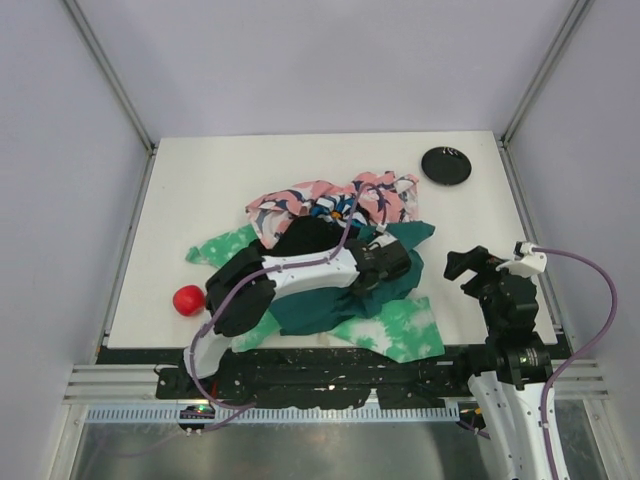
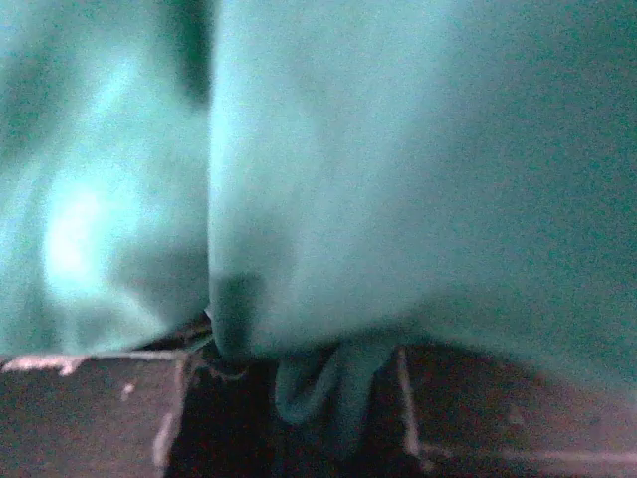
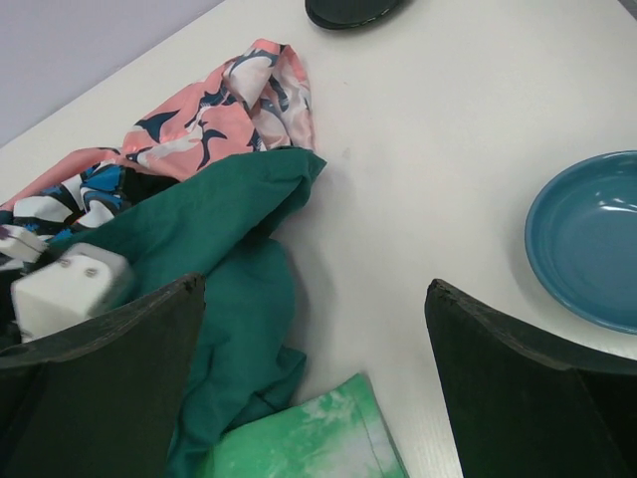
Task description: Pick out a specific cloth from the pile
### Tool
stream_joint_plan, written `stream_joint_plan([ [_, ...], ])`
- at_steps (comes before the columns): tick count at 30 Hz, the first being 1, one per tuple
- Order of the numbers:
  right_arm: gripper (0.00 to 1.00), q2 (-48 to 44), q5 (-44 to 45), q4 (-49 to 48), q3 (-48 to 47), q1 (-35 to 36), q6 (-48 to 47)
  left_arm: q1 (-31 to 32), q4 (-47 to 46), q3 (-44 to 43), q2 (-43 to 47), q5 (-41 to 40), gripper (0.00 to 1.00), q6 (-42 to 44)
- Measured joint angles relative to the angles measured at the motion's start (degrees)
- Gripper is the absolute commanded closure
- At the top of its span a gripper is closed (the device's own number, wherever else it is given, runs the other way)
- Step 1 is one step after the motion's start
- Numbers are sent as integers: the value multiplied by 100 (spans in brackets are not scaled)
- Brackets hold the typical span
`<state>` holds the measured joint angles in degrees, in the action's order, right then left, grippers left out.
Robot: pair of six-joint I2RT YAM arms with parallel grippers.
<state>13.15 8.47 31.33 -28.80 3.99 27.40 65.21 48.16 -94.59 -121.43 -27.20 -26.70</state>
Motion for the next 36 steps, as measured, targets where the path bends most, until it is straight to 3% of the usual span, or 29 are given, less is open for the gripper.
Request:
stream_joint_plan([
  [5, 5, -55, 66, 4, 46, 0, 15, -455, -116, 365, 1051, -363, 100, 129],
  [13, 5, -55, 120, 4, 52, 0, 22, -1749, -509, 280, 3012, -852, 100, 890],
  [21, 5, -39, 210, 7, 81, 0, 39, -2712, -492, 188, 3316, -708, 100, 1375],
  [28, 5, 70, 166, -9, 90, 0, 33, -3788, -573, 520, 3497, 17, 100, 1338],
  [36, 5, 776, -1941, -896, 431, 11, -221, -4944, -890, 1128, 3477, 1182, 100, 927],
])
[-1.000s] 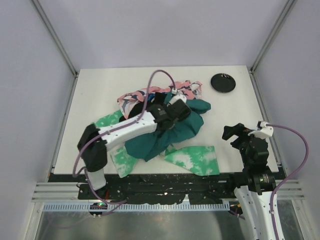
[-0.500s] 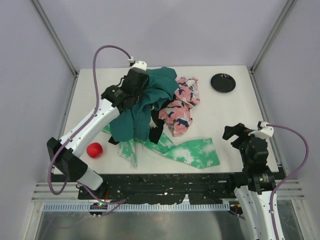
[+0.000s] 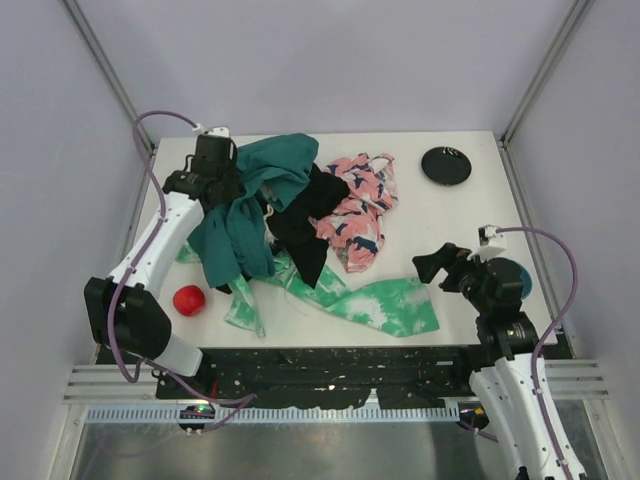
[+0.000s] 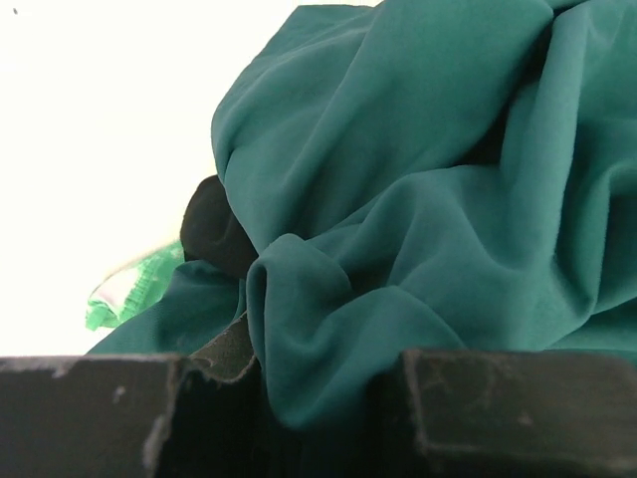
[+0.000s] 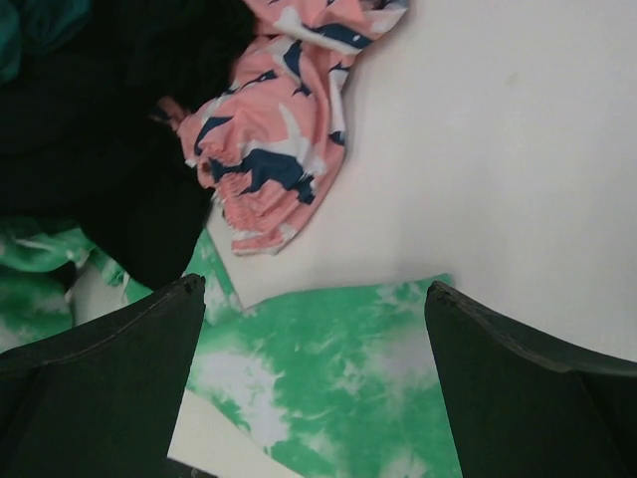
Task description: Pick out a specific cloth from the pile
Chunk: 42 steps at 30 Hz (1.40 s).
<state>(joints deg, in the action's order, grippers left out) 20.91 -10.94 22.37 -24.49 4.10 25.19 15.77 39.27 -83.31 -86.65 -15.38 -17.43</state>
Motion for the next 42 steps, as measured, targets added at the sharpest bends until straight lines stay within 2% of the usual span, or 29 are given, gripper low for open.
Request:
stream_joint_plan([
  [2, 5, 367, -407, -262, 2, 125, -4, -190, -101, 175, -31, 146, 100, -98],
  [4, 5, 769, -448, -612, 4, 752, -4, -389, -192, 334, -131, 258, 100, -225],
  [6, 5, 1191, -105, -916, -26, 1956, -94, -588, -223, 398, -326, 315, 80, -374],
  [8, 5, 1729, 415, -1091, -175, 3152, -267, -748, -190, 365, -564, 345, 74, -507],
  [10, 5, 2693, 1202, -1228, -719, 4192, -557, -911, -90, 267, -852, 361, 60, -643],
  [12, 5, 3241, 1596, -1331, -1043, 4625, -721, -1093, -59, 240, -1078, 428, 50, -756],
  [14, 5, 3821, 1971, -1515, -1429, 4780, -911, -1292, -4, 247, -1169, 610, 28, -833],
  [15, 5, 4026, 2085, -1596, -1567, 4802, -992, -1390, 0, 267, -1176, 717, 6, -861],
  [16, 5, 4207, 2153, -1709, -1683, 4819, -1080, -1458, -4, 289, -1154, 804, 0, -881],
  [23, 5, 5379, 1982, -2424, -2358, 5051, -1956, -1591, 4, 527, -634, 1137, 0, -916],
  [31, 5, 7023, 2103, -2841, -3501, 5204, -2592, -1576, 46, 761, 782, 1279, 0, -942],
  [33, 0, 7442, 2116, -2896, -3877, 5202, -2682, -1576, 81, 809, 1113, 1261, 0, -966],
  [34, 6, 7619, 2133, -2940, -4022, 5200, -2712, -1576, 101, 833, 1241, 1259, 0, -977],
  [37, 14, 8096, 2232, -2959, -4433, 5198, -2837, -1574, 125, 1010, 1602, 1300, 0, -1051],
  [39, 32, 8446, 2262, -2966, -4723, 5198, -2870, -1574, 129, 1244, 1840, 1464, 0, -1082],
  [40, 56, 8592, 2260, -2968, -4826, 5198, -2896, -1574, 92, 1421, 1985, 1598, 0, -1091],
  [41, 66, 8712, 2260, -2975, -4889, 5198, -2907, -1572, 74, 1587, 2105, 1705, 0, -1099],
  [42, 88, 8782, 2264, -2975, -4907, 5198, -2938, -1563, 46, 1733, 2201, 1775, 0, -1110],
])
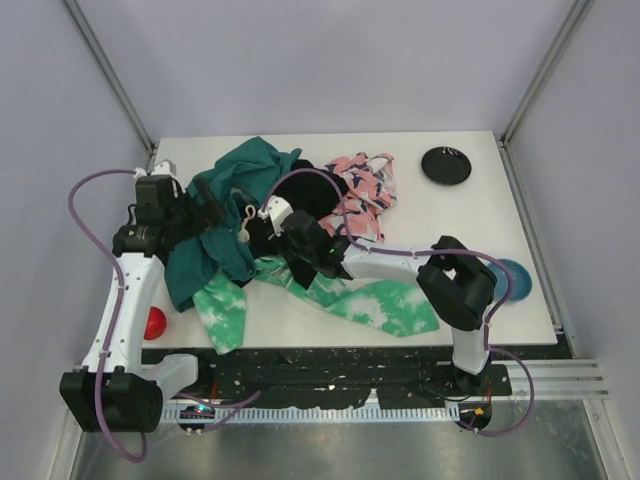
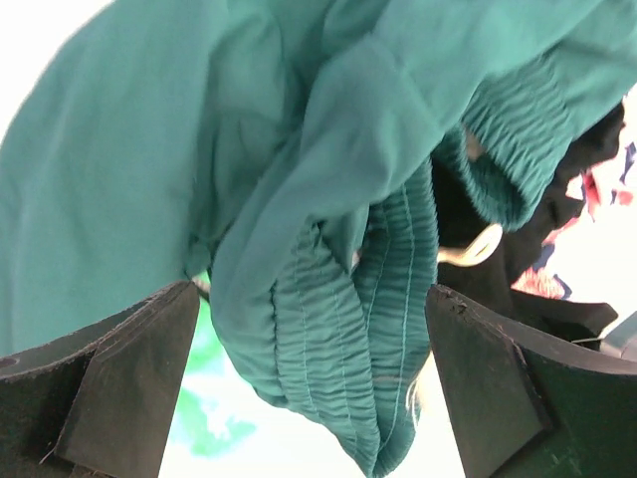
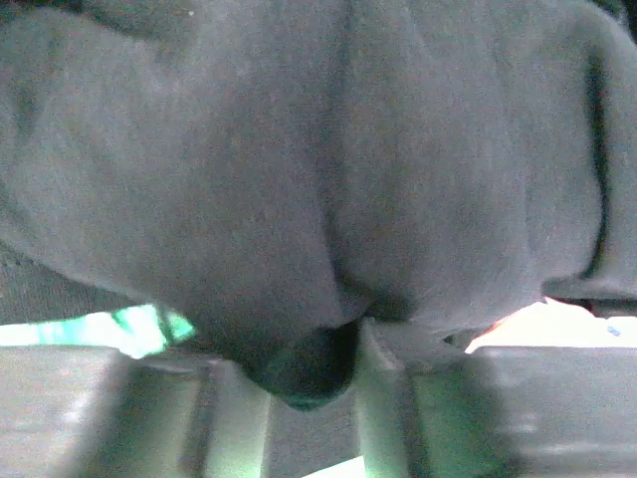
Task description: Pick out a specific cloth from the pile
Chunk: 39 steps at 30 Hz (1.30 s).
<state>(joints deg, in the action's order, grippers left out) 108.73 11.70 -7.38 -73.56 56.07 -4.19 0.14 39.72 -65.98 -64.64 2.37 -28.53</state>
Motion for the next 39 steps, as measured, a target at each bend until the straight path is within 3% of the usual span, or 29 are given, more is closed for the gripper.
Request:
stream_joint_plan([
  [1, 95, 50, 9, 11, -2, 0, 42, 24, -68, 203, 125, 83, 0, -9],
  [7, 95, -295, 197, 555, -4, 0, 127, 264, -439, 1106, 411, 492, 0, -122],
  [14, 95, -2111, 979, 1978, -295, 9, -33, 619, -782, 1231, -291, 581, 0, -223],
  [22, 94, -3641, 2199, 2406, -1670, 24, -846, 640, -892, 1231, -822, 553, 0, -319],
  [31, 95, -3762, 3407, 2426, -3407, -37, -1735, 640, -909, 1228, -1169, 509, 0, -319],
  [39, 95, -3244, 4393, 2332, -5012, -485, -2763, 651, -903, 1204, -1213, 476, 0, -317],
])
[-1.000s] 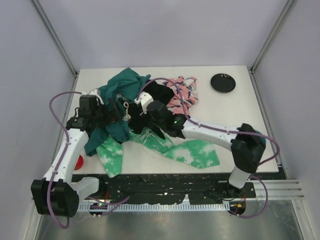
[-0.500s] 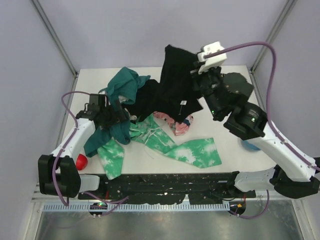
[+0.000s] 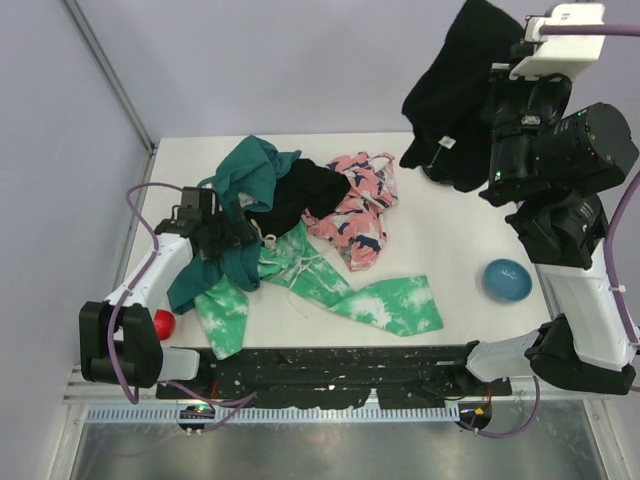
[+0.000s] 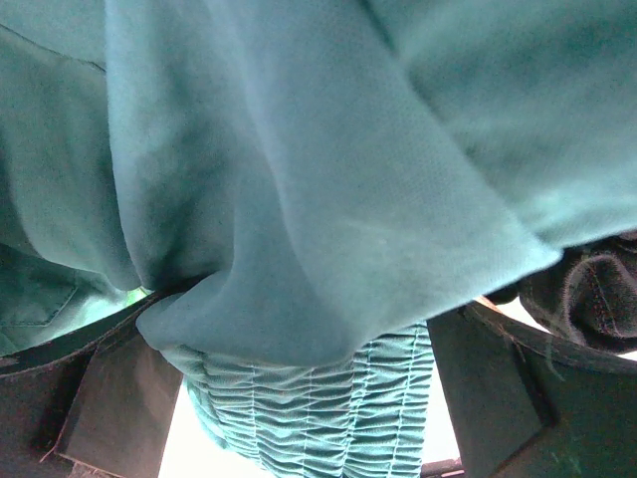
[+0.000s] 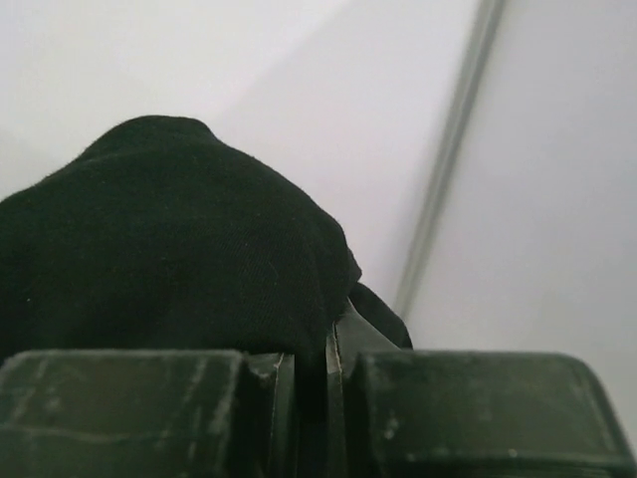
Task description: Pick out a specific cloth from the pile
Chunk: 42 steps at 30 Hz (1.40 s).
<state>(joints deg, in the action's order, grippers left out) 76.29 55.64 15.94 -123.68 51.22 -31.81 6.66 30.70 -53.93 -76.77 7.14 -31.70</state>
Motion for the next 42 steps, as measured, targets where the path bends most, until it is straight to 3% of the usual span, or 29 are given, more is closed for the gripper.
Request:
stream_joint_plan([
  [6, 95, -354, 214, 11, 824, -1641, 52, 70, 26, 0, 76, -24, 0, 24],
  [9, 95, -745, -85, 282, 1700, -2474, 527, 125, 59, 0, 203, -46, 0, 48],
  [13, 95, -997, -588, 625, 2430, -3056, 1115, 190, 114, -2, 420, -52, 0, 63],
  [24, 95, -686, -1884, 955, 2935, -3462, 2094, 481, 402, -17, 1469, 44, 0, 216],
  [32, 95, -691, -1602, 793, 3838, -3541, 2387, 568, 417, 9, 2472, 44, 0, 214],
  [42, 95, -616, -1596, 717, 4883, -3993, 2920, 570, 433, 286, 2505, 118, 0, 219],
])
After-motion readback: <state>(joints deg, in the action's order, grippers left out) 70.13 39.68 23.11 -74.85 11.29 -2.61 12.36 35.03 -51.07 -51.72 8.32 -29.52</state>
